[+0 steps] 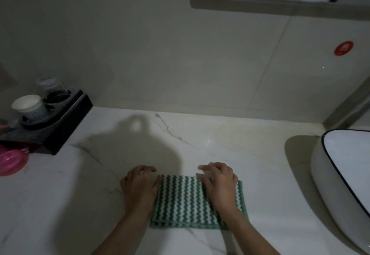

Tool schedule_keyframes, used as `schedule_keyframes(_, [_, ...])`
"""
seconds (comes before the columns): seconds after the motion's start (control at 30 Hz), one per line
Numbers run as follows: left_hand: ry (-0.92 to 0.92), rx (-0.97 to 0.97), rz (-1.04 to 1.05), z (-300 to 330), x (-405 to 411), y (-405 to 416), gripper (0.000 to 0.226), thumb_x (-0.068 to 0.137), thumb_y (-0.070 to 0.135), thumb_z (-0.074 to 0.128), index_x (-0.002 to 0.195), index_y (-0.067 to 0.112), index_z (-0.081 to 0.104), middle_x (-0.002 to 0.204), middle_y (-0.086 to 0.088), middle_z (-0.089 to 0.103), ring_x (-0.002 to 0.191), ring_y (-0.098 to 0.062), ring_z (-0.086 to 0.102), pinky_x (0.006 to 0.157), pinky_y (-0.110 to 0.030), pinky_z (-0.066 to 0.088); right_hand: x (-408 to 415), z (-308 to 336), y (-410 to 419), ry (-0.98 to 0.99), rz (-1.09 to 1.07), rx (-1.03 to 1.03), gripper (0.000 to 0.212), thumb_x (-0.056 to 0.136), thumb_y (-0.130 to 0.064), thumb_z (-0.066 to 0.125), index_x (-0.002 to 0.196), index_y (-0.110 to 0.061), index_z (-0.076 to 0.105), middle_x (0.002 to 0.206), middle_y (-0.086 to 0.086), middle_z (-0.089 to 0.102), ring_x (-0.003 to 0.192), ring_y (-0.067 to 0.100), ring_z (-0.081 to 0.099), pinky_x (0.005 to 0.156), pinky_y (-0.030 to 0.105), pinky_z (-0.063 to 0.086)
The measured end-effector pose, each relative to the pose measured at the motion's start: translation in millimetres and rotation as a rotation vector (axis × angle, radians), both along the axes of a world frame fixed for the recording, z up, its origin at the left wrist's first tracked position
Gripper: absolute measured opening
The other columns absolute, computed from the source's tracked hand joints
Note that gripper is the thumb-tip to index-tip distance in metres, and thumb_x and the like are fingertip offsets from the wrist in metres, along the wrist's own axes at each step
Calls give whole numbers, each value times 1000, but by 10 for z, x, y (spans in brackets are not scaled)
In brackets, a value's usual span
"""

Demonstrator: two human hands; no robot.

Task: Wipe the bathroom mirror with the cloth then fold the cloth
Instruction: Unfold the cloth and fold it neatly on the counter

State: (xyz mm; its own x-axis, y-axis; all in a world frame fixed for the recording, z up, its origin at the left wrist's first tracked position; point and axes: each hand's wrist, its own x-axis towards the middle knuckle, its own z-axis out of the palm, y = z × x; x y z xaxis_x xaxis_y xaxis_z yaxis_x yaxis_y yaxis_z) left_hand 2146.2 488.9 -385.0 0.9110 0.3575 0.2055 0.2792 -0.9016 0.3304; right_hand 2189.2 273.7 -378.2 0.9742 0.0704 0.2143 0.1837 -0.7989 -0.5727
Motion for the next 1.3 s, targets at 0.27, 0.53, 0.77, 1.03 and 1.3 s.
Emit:
schedule_keyframes(0.27, [-97, -61, -340, 142, -182, -773, 32, 73, 48, 46, 84, 26, 67, 84, 2, 65, 82, -21, 57, 74, -33, 34, -180, 186, -869, 126, -260, -59, 18, 93, -27, 54, 101, -31, 70, 113, 2, 58, 112, 22, 47, 85, 29, 22])
schedule_keyframes(0.53, [-40, -116, -490, 184, -100, -1197, 35, 79, 43, 43, 92, 24, 70, 91, 1, 66, 86, -25, 64, 82, -32, 32, -786, 191, -1036, 233, -538, -98, 26, 91, -47, 48, 86, -33, 69, 96, -6, 60, 97, 18, 54, 77, 34, 30])
schedule_keyframes(0.77, [48, -86, -617, 255, 171, -1349, 32, 90, 39, 46, 112, 27, 67, 112, -3, 59, 108, -24, 52, 92, -34, 33, -1171, 24, -775, 160, -669, -146, 33, 76, -61, 52, 87, -36, 71, 88, -2, 58, 84, 25, 55, 71, 33, 29])
schedule_keyframes(1.03, [196, -42, -748, 172, 578, -1467, 36, 94, 38, 50, 129, 35, 55, 138, 0, 39, 130, -17, 31, 104, -26, 23, -1268, -74, -499, 133, -688, -35, 42, 68, -55, 42, 78, -32, 75, 76, 0, 58, 67, 26, 54, 64, 34, 18])
schedule_keyframes(1.3, [235, -142, -861, 92, 835, -1496, 62, 68, 68, 36, 105, 34, 71, 128, -7, 50, 122, -28, 42, 100, -35, 31, -1162, -172, -495, 121, -726, 82, 21, 59, -54, 60, 63, -36, 71, 70, -5, 57, 66, 23, 55, 63, 31, 8])
